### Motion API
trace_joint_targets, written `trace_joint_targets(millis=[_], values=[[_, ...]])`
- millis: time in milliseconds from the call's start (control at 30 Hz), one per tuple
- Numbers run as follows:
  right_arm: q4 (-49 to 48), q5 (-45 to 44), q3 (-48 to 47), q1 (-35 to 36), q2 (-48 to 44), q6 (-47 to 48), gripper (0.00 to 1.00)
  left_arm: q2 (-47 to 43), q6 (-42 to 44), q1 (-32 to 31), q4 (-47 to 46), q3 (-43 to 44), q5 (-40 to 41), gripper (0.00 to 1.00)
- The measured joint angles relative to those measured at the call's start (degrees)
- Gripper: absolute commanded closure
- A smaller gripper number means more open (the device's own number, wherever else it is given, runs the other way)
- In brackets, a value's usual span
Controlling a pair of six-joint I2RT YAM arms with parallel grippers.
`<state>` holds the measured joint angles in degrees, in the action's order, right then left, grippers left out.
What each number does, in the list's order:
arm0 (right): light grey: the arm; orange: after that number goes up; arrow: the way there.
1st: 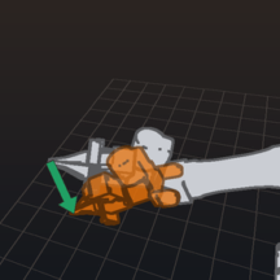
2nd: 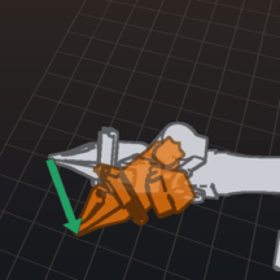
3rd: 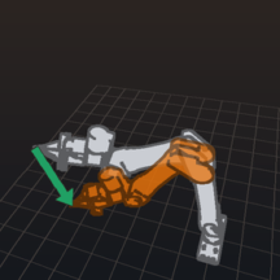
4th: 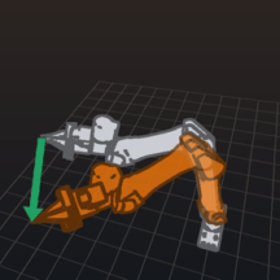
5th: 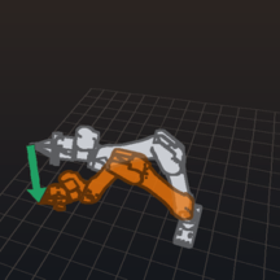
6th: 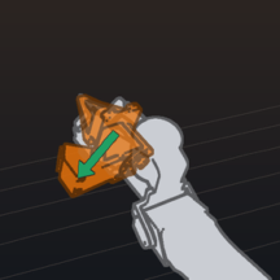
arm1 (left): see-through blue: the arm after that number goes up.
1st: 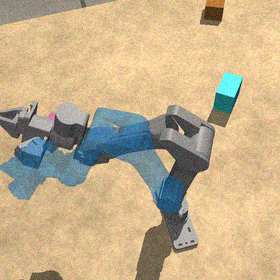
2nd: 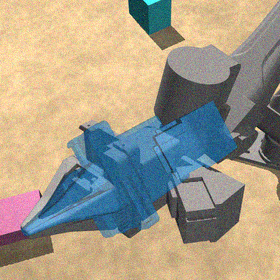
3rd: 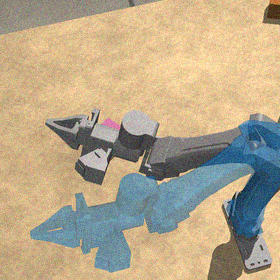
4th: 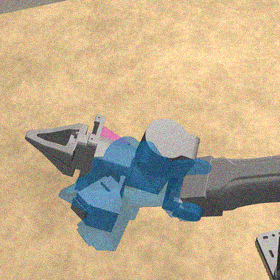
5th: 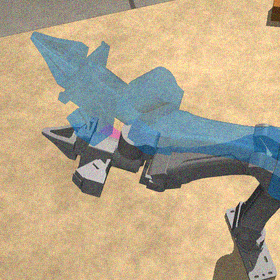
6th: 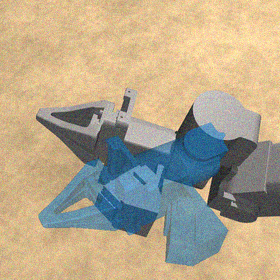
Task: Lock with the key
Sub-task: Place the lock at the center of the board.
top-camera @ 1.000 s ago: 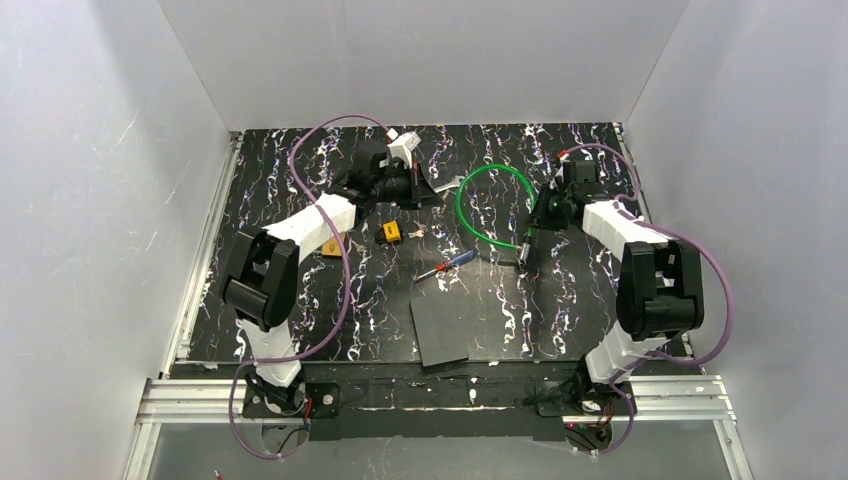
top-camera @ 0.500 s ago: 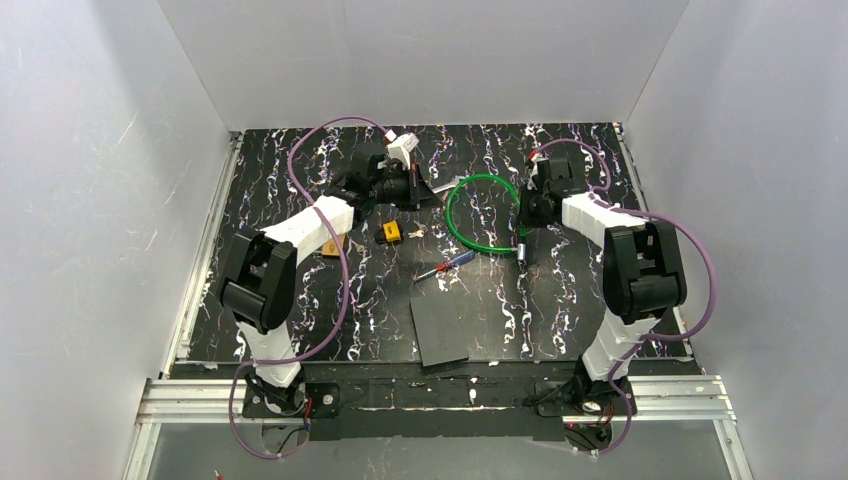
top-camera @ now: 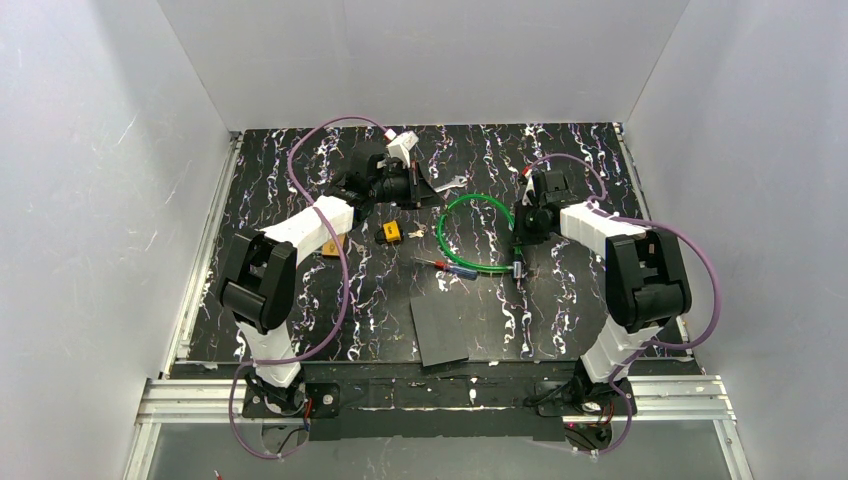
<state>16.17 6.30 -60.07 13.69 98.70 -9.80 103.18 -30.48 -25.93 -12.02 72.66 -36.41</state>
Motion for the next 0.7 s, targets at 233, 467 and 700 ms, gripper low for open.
trace_joint_targets(millis=[233, 467, 700], values=[[0.41, 3.53, 0.00, 0.18, 0.02, -1.59, 0.45, 0.00, -0.20, -0.43, -0.27, 0.02, -0.45, 1.00], [0.86, 6.67, -0.57, -3.66, -0.29, -2.08, 0.21, 1.61, 0.50, -2.95, -0.60, 1.35, -0.43, 1.00], [0.92, 11.93, -0.63, -14.35, -7.64, -2.96, 0.02, 7.81, 1.65, -7.77, -0.90, 8.27, 0.00, 1.00]])
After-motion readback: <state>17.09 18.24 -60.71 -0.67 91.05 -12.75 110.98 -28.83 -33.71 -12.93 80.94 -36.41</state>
